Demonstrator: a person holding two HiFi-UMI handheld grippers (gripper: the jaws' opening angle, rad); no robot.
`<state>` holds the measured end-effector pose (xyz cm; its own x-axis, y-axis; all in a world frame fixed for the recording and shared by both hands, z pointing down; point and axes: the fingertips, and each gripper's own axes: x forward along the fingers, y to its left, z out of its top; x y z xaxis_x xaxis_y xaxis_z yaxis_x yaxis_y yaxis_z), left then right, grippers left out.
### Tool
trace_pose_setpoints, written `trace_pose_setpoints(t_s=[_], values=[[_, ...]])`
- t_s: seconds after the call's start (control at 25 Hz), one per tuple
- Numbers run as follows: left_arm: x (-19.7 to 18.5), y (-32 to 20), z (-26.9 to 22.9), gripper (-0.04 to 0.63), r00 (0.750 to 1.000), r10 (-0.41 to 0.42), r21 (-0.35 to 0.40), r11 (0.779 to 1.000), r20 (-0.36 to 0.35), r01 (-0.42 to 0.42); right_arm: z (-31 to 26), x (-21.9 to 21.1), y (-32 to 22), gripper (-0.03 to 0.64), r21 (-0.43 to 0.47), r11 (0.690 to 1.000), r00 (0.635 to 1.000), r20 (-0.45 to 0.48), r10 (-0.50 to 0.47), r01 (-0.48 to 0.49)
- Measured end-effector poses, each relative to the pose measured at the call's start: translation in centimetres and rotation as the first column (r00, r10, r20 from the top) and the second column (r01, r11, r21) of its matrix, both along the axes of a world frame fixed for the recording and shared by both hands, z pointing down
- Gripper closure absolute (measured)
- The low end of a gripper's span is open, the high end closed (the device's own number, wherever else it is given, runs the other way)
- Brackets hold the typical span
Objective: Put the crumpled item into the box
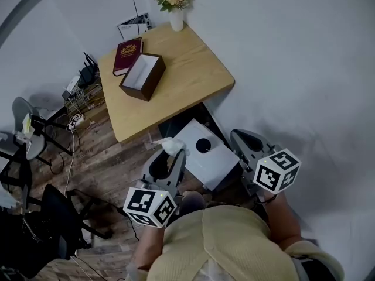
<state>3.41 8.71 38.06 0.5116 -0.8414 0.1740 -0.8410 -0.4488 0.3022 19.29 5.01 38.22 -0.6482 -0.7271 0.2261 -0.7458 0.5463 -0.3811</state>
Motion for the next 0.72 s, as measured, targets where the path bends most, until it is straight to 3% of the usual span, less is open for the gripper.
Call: trace_pose_setpoints(t_s=[0.72], values=[[-1.7,-4.0,0.5,0.434,1.0,0.002,-0.02,1.0,-0.01,-0.002,0.8,-1.7,-3.7,0.588,-0.038,0.999,1.0,-0.011,0.005,-0.006]])
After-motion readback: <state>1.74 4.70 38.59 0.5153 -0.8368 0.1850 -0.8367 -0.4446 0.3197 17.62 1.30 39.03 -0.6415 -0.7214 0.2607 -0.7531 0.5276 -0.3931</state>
